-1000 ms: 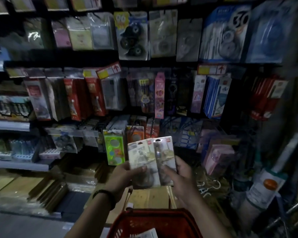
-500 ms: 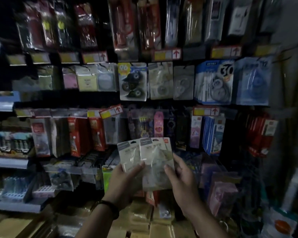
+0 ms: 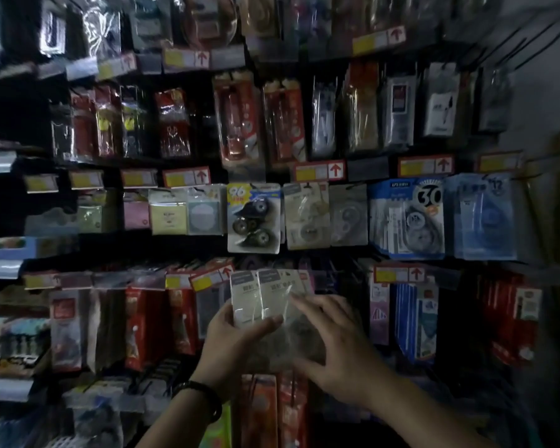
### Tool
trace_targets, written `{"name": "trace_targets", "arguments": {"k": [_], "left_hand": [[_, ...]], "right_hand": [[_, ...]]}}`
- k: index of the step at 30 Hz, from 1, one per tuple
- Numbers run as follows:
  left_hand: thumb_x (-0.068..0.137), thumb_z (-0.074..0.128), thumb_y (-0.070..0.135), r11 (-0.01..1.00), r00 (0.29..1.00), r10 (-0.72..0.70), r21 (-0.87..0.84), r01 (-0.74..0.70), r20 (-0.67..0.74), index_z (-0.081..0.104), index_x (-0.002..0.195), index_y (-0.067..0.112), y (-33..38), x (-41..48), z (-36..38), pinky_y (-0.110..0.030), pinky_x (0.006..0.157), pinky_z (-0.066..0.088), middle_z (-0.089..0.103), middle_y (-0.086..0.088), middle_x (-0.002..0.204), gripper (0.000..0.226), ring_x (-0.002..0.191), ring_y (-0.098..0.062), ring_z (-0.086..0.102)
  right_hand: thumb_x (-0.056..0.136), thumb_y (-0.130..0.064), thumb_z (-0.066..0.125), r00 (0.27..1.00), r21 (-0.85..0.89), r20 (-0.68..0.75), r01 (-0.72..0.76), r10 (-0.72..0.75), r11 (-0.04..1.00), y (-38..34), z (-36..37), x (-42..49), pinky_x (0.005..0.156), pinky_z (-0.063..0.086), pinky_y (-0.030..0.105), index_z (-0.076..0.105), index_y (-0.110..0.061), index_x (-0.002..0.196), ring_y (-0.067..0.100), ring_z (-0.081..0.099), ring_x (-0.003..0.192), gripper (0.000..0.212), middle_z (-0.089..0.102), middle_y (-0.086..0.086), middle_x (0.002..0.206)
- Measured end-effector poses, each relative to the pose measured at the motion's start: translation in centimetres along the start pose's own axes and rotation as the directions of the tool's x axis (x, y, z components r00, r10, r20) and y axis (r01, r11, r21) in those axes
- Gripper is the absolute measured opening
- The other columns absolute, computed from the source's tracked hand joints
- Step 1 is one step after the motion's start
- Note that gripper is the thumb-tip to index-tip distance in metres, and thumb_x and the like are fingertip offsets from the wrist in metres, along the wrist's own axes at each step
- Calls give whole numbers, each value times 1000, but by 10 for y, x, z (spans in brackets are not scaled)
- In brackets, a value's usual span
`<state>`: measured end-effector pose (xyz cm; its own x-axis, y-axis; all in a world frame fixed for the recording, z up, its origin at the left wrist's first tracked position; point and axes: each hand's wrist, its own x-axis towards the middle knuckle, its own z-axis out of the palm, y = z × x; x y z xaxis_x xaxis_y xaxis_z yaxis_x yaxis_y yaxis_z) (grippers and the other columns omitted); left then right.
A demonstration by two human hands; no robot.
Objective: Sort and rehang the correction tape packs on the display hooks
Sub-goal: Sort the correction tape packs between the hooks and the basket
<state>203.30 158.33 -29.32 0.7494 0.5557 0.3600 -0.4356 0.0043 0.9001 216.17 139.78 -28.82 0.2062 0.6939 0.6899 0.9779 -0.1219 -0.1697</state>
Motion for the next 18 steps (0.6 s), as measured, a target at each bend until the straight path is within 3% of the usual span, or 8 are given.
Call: {"name": "trace_targets", "arguments": {"k": [3, 7, 10, 13, 18], "left_hand": [[76, 97, 30, 998, 998, -5, -60, 9, 55, 70, 129, 24, 8, 25, -9, -66, 92, 60, 74, -17, 133, 60, 118, -43, 74], [81, 91, 18, 989, 997, 16, -147, -4, 82, 69, 133, 24, 26, 51, -19, -64, 89, 61, 74, -18, 133, 56, 118, -45, 73], [80, 86, 16, 988, 994, 107, -105, -109, -26, 73, 125, 22, 40, 62, -20, -59, 82, 64, 78, -17, 123, 48, 110, -43, 77], [83, 82, 13, 986, 981, 163, -22, -166, -106, 73, 120, 14, 48, 70, -19, -65, 89, 62, 80, -19, 116, 38, 107, -42, 77], [91, 79, 7, 981, 977, 189, 71, -183, -95, 72, 123, 15, 56, 80, -28, -69, 87, 61, 81, -16, 114, 33, 107, -41, 78]], "right_hand": [[84, -74, 62, 999, -23, -13, 30, -30, 999, 11, -12, 25, 120, 31, 31, 25, -45, 163, 0, 27, 141, 91, 31, -30, 142], [86, -68, 68, 989, -228, -139, 23, -56, 973, 25, -31, 62, 112, 42, 32, 32, -37, 162, 10, 32, 139, 90, 38, -15, 143], [87, -56, 73, 980, -385, -191, -29, -49, 923, 31, -46, 90, 110, 48, 42, 34, -32, 162, 19, 32, 144, 88, 37, -5, 150], [84, -52, 79, 978, -497, -204, -69, -39, 865, 37, -54, 113, 106, 52, 48, 42, -26, 159, 25, 37, 144, 87, 44, 4, 151], [70, -50, 92, 963, -545, -263, -95, -62, 833, 42, -52, 134, 96, 58, 50, 54, -25, 148, 28, 44, 135, 91, 54, 7, 141]]}}
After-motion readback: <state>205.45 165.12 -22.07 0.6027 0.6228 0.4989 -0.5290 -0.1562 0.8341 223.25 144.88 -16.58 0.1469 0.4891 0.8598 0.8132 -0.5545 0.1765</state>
